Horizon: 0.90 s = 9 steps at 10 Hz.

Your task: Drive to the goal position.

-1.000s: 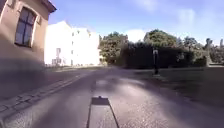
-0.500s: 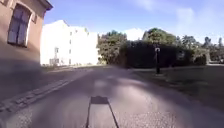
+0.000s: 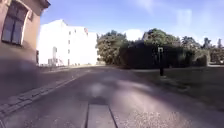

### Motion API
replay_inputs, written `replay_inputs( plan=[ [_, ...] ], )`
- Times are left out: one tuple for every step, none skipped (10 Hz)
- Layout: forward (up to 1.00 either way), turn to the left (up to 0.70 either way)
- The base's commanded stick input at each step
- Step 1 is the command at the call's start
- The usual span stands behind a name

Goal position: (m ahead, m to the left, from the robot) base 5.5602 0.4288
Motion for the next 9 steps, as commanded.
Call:
replay_inputs(
  plan=[
    [0.70,0.00],
    [0.70,0.00],
    [0.70,-0.06],
    [0.70,-0.13],
    [0.70,-0.14],
    [0.70,-0.14],
    [0.70,-0.14],
    [0.70,-0.14],
    [0.70,-0.14]
  ],
)
